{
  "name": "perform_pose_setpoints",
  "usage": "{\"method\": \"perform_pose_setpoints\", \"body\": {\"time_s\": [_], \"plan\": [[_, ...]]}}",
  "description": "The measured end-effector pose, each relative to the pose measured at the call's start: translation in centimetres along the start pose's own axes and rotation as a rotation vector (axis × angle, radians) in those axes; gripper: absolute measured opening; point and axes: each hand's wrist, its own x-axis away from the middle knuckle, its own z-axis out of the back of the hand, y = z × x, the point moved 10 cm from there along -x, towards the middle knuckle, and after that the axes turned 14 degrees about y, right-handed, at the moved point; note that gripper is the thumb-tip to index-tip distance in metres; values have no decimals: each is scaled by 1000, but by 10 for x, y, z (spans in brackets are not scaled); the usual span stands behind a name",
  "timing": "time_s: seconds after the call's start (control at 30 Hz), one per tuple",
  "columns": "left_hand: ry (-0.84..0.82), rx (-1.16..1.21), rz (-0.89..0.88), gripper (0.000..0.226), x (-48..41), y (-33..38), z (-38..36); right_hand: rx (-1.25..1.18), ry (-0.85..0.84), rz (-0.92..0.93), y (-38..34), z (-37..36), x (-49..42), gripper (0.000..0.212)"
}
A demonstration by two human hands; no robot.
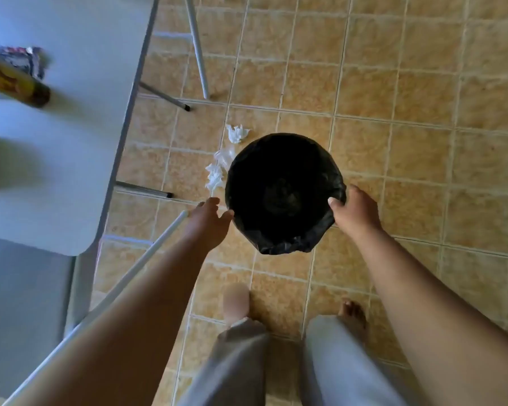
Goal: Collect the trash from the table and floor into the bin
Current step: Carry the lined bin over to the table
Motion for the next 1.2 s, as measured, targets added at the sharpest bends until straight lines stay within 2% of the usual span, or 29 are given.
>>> {"method": "perform_pose_setpoints", "body": {"time_s": [0.1,0.2,0.3,0.4,0.6,0.77,0.97,1.1,1.2], "plan": [[-57,45,79,61,-18,-11,-35,12,20,-39,16,-22,-11,32],[-132,189,138,42,-28,-12,-71,12,23,-49,28,-47,-12,41],[-108,337,189,29,-30,-8,-76,-20,90,-70,34,-41,-12,39],[-42,221,106,26,-21,2,-55,-72,115,-82,30,-22,-9,36],[76,233,119,24,20,29,25,-111,112,-30,-14,55,17,28],[196,326,173,16,67,52,125,-131,108,40,-75,147,56,30],[230,379,190,31,131,71,244,-145,148,127,-149,256,114,33],[241,387,178,36,173,66,314,-154,107,179,-185,305,157,29],[237,417,161,64,200,60,354,-160,101,239,-210,333,190,29]]}}
